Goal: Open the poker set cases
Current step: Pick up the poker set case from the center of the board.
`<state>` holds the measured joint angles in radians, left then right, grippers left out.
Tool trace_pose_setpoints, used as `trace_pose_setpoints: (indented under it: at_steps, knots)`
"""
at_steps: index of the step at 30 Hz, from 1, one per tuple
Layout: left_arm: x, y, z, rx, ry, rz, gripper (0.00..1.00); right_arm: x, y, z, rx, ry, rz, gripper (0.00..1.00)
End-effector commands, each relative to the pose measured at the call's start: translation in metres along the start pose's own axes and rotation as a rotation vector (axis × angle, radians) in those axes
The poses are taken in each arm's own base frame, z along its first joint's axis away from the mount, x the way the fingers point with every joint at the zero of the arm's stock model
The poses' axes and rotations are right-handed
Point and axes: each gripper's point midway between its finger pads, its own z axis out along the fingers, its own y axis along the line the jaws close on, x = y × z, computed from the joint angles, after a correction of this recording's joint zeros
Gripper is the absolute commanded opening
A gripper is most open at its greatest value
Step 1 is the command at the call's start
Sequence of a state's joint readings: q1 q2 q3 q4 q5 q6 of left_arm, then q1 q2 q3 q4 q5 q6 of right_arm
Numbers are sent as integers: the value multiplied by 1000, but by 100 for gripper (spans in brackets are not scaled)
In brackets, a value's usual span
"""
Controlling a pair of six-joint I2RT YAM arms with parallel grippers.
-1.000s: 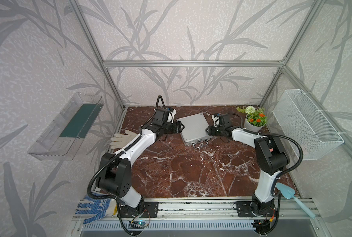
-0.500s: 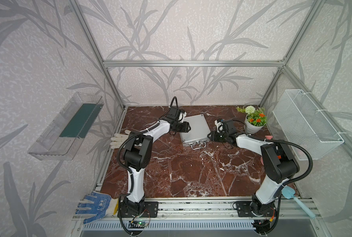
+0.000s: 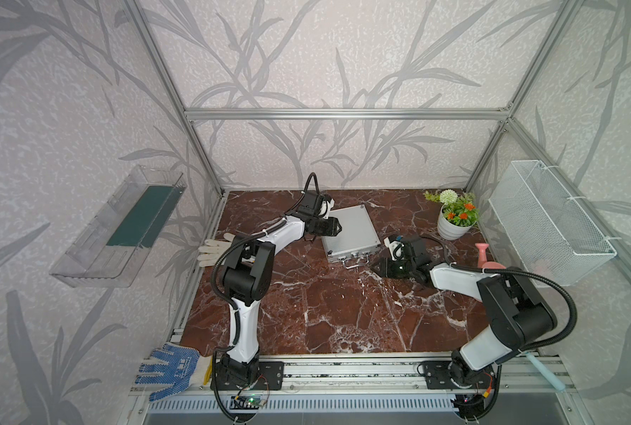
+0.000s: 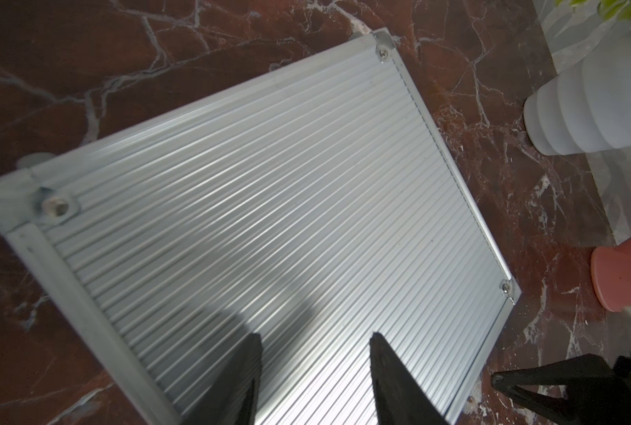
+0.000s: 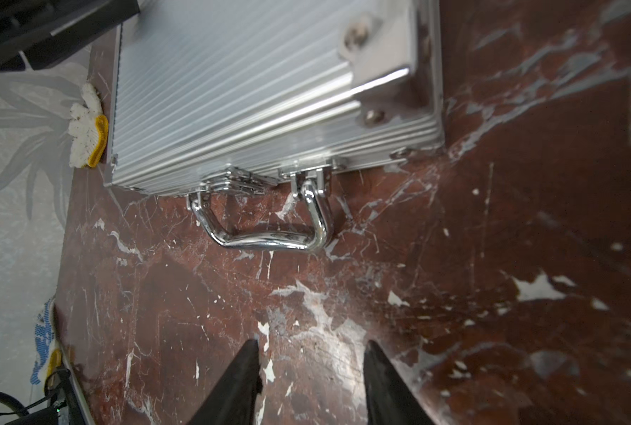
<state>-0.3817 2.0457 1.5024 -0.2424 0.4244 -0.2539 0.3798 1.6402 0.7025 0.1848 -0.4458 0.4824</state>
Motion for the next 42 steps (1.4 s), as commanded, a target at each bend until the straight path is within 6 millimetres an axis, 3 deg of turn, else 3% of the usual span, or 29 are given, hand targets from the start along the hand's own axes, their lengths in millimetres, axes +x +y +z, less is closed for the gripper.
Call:
trace_pose_setpoints:
  at_steps: [1, 10, 19, 27, 30, 35, 42]
  knots:
    - [35, 9, 12, 0, 97, -32, 50, -20, 14, 9, -75, -77, -43, 48]
    - [43, 7, 13, 20, 105, -39, 50, -29, -3, 37, -66, -131, -53, 51]
    - [51, 8, 23, 48, 126, -41, 49, -26, 11, 53, -84, -142, -100, 54]
    - [58, 11, 32, 57, 138, -32, 49, -21, 23, 59, -174, -149, -28, 43]
    - [58, 11, 31, 60, 133, -33, 48, -27, 28, 59, -222, -177, 28, 35]
    - [42, -1, 9, 70, 82, -4, 48, -33, 36, 61, -286, -201, 85, 23]
    - [31, -19, -51, 41, 7, -14, 51, -42, 44, 57, -321, -224, 119, 16]
